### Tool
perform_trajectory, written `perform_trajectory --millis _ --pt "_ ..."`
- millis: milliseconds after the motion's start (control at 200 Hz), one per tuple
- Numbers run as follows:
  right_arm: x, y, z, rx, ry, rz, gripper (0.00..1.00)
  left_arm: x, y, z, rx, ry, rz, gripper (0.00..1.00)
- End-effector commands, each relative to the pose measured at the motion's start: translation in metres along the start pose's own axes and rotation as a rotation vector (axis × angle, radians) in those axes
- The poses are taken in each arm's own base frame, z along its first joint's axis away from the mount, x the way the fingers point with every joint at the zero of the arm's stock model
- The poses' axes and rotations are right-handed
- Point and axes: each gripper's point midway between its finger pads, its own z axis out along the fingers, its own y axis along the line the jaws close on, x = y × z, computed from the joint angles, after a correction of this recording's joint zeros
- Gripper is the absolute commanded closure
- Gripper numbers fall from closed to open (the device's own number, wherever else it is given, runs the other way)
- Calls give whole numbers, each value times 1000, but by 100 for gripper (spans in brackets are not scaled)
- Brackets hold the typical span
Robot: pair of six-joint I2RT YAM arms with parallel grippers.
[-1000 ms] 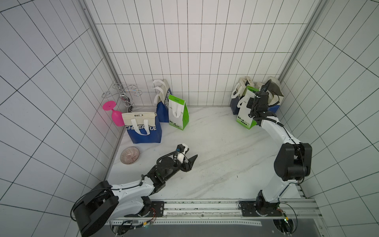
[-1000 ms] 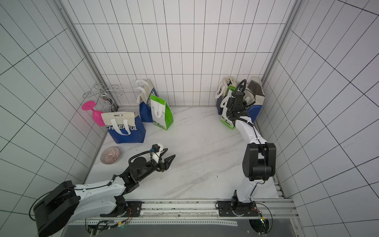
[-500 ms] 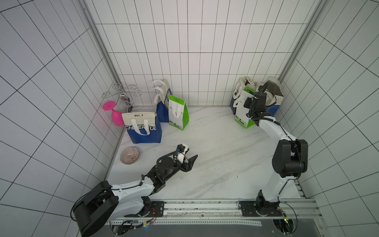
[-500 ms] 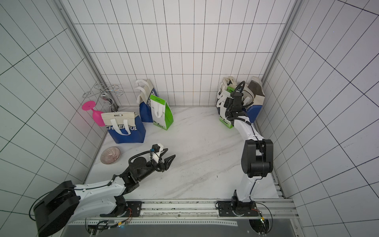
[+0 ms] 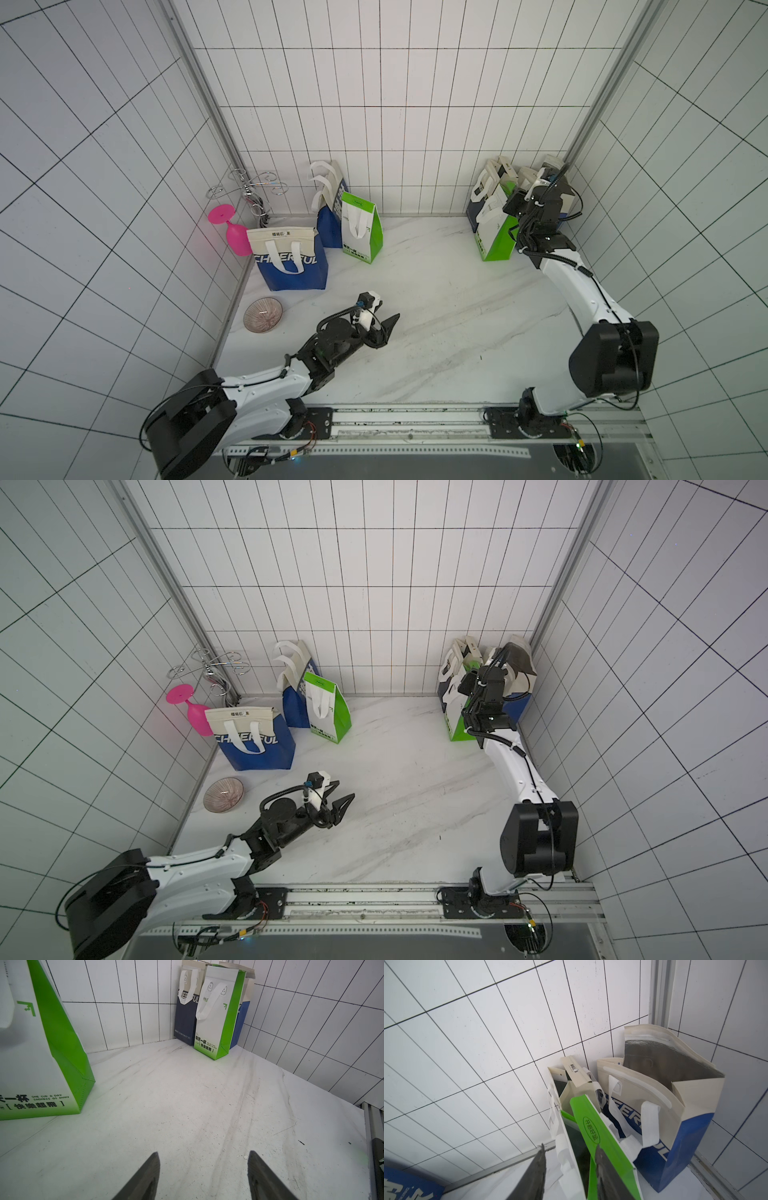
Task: Open the takeout bag
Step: Move the takeout bag to the center of the board.
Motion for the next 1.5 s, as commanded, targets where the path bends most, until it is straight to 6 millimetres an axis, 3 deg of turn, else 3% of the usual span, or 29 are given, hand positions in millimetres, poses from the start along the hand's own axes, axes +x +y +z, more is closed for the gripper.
perform_trajectory --millis 0,140,300,405,590,705,865,1059,1304,1494 --pt "20 24 -40 -92 56 -17 59 -11 8 -3 -54 -20 15 32" --pt "54 56 -82 -253 167 -83 56 -15 17 -12 -112 -24 9 32" --pt "97 78 -114 -385 265 -137 50 -22 37 -29 -224 -67 -8 31" --pt "116 101 -124 -473 323 -168 48 -23 49 -39 -292 -92 -16 27" --pt "146 159 -131 -680 399 -200 38 -21 75 -50 -449 -101 -19 26" --pt "165 201 -128 -815 434 -203 32 -20 85 -56 -511 -111 -41 22" --pt "198 253 -106 -910 507 -199 30 -17 89 -57 -526 -110 -60 21" --pt "217 310 -82 -993 515 -143 30 -20 92 -61 -544 -125 -65 22" --pt "227 354 -52 -1046 512 -76 29 -17 91 -58 -533 -118 -67 22" --pt "230 376 -39 -1072 514 -48 37 -18 90 -58 -530 -121 -70 22"
